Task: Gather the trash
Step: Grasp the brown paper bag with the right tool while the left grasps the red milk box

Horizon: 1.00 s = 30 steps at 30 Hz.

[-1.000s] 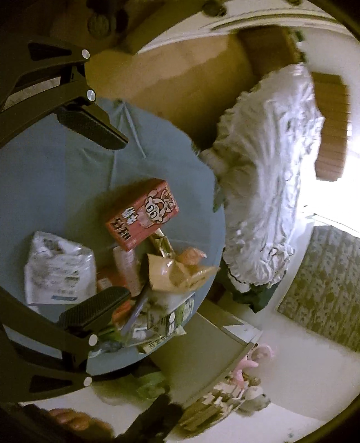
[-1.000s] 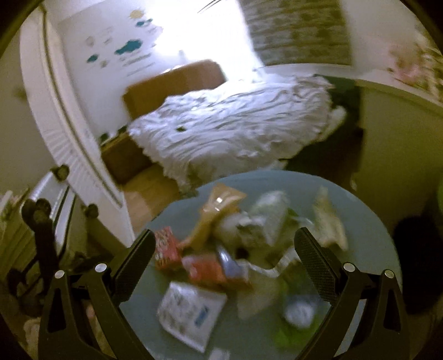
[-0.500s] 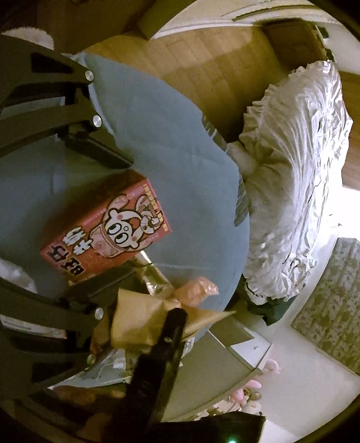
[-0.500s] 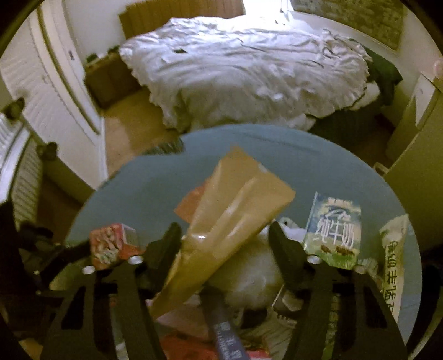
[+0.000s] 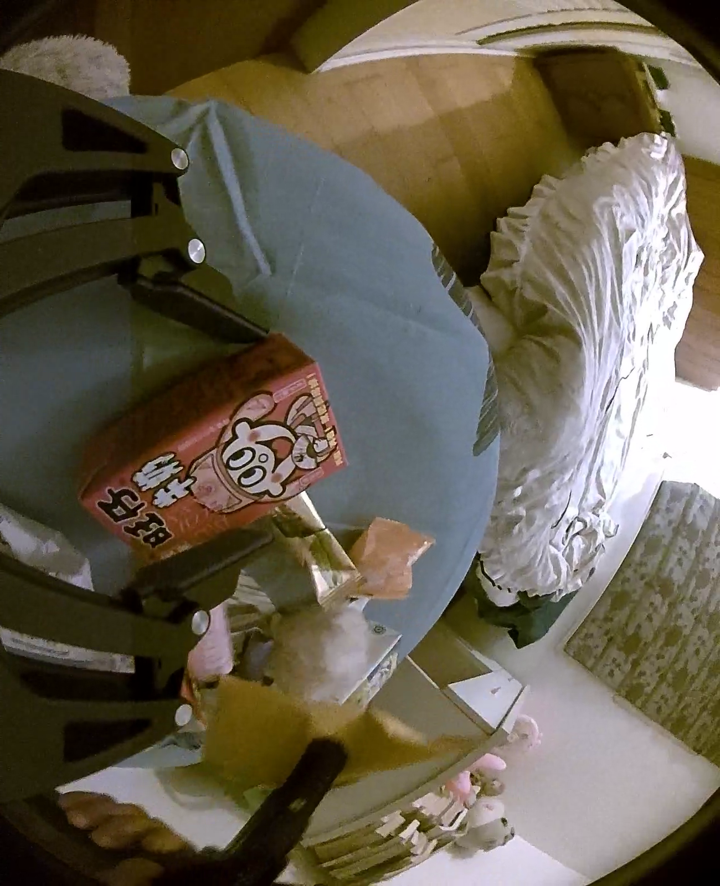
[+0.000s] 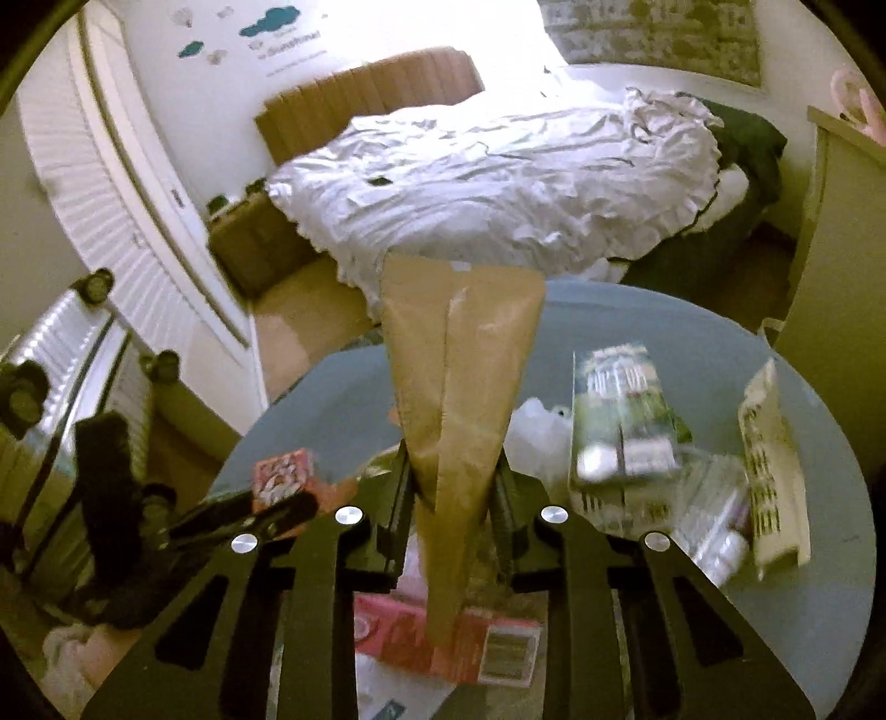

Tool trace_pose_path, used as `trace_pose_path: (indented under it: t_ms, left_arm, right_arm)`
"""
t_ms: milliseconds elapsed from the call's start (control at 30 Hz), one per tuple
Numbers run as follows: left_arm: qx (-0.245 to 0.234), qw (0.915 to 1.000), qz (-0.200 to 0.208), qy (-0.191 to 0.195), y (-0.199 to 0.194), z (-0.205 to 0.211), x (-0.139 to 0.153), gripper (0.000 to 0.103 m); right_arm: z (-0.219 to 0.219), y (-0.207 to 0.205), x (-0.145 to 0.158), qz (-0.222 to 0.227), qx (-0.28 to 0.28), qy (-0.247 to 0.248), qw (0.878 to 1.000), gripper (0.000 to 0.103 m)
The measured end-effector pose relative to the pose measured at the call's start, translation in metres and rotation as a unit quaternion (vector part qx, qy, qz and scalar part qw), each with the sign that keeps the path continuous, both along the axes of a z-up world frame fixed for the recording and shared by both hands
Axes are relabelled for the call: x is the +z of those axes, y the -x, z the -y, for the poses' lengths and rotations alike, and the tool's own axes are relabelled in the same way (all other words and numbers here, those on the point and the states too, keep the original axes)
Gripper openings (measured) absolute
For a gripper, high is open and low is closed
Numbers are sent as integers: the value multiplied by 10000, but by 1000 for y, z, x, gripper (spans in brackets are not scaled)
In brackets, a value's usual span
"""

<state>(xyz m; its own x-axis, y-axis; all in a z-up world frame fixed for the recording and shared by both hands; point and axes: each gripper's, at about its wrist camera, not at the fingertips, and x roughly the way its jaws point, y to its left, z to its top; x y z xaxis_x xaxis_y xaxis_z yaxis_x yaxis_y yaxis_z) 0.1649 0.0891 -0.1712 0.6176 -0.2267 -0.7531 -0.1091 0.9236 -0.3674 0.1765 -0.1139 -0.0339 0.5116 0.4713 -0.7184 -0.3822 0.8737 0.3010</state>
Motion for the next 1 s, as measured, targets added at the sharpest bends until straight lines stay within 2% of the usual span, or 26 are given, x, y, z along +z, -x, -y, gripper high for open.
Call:
trace_pose_path:
  t_ms: [67,100,133,167,233,367,467,600,633,667,733,767,800,867,1000]
  left_arm:
    - [8,10000,8,80,-1,-1,0,65]
    - [16,9999,37,103,-1,-2,1,61]
    - [55,9997,125,198,1,-5,3,51]
    - [69,9994,175,276,5,-9,5,47]
    - [19,9992,231,313,11,-11,11,45]
    - [-92,9995,148,257,17,-6,13,46]
    - [38,9998,89,164,12,-1,14,49]
    - [-60,9997,-88,204,4,12,4,51]
    - [-63,9996,-142,245,2,14,2,55]
    - [-12,9994,-229,247,0,15,-1,67]
    - [91,9994,-271,173,-4,21,-2,78]
    - [92,9995,-308,-15,-6,28,-2,79]
    - [91,9994,-318,-142,-7,33,-2,78]
    - [41,9989,-244,-400,-8,42,-2,59]
    - [52,9995,9,-314,6,44,3,58]
  right_arm:
    - [3,16,3,35,41,-139,9999,25]
    - [7,26,6,80,49,-199,9998,25]
    - [11,35,8,127,51,-261,9996,25]
    - [15,44,12,190,50,-340,9992,25]
    - [26,60,19,336,21,-498,9982,25]
    - [51,80,28,464,-75,-761,9960,25]
    - [63,93,27,498,-128,-807,9954,25]
    - [78,109,23,486,-235,-893,9945,25]
    - [82,113,21,477,-275,-915,9943,25]
    - [85,114,20,468,-304,-928,9941,25]
    - [93,120,13,426,-373,-959,9938,25]
    - [96,121,10,403,-407,-963,9937,25]
    - [100,124,6,378,-452,-966,9936,25]
    - [105,127,1,361,-484,-983,9933,25]
    - [121,139,-9,412,-580,-951,9929,25]
